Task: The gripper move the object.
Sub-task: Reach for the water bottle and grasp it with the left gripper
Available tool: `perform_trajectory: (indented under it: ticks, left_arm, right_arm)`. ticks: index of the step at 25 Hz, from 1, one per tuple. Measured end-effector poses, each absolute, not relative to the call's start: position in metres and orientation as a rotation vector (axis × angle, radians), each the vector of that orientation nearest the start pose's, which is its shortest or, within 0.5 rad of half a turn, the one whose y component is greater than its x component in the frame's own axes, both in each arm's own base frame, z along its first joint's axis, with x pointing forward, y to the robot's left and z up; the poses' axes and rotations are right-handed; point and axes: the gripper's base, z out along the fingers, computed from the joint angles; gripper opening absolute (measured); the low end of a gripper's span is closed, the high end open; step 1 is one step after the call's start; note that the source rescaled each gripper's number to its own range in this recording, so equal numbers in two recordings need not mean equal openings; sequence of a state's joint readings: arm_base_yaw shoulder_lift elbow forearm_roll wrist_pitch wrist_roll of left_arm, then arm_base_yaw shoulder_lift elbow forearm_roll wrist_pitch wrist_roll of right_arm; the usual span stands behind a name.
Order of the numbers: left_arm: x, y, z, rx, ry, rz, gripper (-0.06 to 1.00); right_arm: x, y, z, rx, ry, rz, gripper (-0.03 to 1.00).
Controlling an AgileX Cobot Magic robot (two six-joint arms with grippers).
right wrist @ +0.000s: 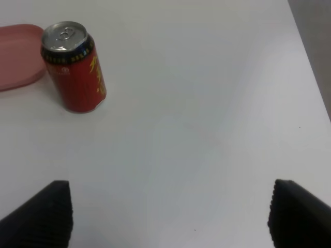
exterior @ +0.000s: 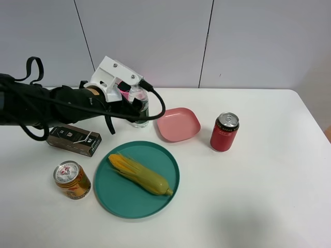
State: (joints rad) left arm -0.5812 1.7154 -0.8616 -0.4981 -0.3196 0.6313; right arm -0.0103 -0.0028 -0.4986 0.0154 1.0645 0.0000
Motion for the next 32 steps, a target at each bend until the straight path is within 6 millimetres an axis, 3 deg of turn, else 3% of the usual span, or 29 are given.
perform_trajectory:
  ticks: [10,17,32]
  left_arm:
    - [0.318,-0.195,0.175,0.521,1.905,-0.236,1.00]
    - [0.323,-0.198,0.158,0.487,1.885,-0.248,0.86]
    - [0.347,-0.213,0.140,0.473,1.870,-0.251,0.85]
  right_arm:
    - [-0.005,0.001,0.277,0.010,2.046,0.012,1.00]
    - [-0.005,0.001,0.277,0.010,2.046,0.012,1.00]
    - [-0.005,0.001,0.277,0.010,2.045,0.012,1.00]
